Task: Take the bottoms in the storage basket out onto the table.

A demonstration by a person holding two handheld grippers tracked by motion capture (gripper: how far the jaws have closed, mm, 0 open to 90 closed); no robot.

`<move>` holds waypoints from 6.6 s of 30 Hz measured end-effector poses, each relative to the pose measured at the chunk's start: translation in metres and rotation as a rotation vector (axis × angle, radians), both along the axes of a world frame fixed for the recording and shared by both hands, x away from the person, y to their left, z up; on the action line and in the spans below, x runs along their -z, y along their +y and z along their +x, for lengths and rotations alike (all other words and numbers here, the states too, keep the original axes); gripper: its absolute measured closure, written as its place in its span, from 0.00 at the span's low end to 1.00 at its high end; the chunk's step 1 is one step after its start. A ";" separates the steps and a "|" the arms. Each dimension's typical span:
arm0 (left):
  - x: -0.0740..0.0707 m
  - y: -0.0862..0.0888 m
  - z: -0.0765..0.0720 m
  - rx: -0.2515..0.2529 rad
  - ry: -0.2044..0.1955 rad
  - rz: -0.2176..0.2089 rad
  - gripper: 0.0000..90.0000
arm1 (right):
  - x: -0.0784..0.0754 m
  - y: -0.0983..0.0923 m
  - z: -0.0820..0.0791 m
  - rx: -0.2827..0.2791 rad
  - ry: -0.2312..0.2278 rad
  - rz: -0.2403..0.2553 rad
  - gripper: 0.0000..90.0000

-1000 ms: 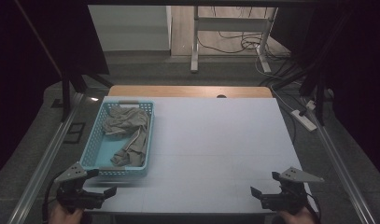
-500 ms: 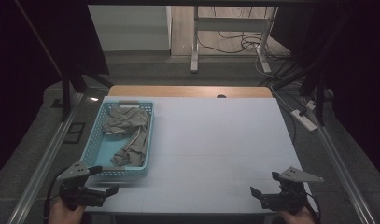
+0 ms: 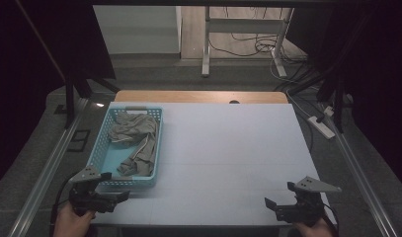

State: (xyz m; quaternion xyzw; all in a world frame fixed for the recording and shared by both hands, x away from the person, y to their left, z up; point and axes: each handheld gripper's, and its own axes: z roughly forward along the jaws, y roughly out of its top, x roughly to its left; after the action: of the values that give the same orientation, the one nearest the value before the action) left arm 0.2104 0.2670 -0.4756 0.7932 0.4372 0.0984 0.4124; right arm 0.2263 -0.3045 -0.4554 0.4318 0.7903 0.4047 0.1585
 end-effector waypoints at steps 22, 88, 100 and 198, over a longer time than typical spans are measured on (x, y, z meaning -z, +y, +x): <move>-0.009 -0.004 0.027 0.033 -0.018 0.008 0.00 | 0.000 0.002 0.001 -0.006 0.007 -0.015 0.02; -0.018 -0.017 0.156 -0.011 0.070 0.111 0.00 | 0.001 0.004 0.003 -0.030 0.023 -0.028 0.02; -0.010 -0.017 0.187 -0.007 0.118 0.119 0.00 | 0.001 0.004 0.003 -0.033 0.027 -0.027 0.02; -0.091 -0.033 0.179 -0.083 -0.086 -0.013 0.77 | -0.001 0.001 -0.002 -0.052 -0.025 0.008 0.02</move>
State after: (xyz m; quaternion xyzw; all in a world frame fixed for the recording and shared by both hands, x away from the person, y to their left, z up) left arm 0.3894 0.2339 -0.3841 0.7666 0.4522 0.1467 0.4316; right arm 0.2244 -0.3038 -0.4545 0.4068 0.7976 0.4170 0.1561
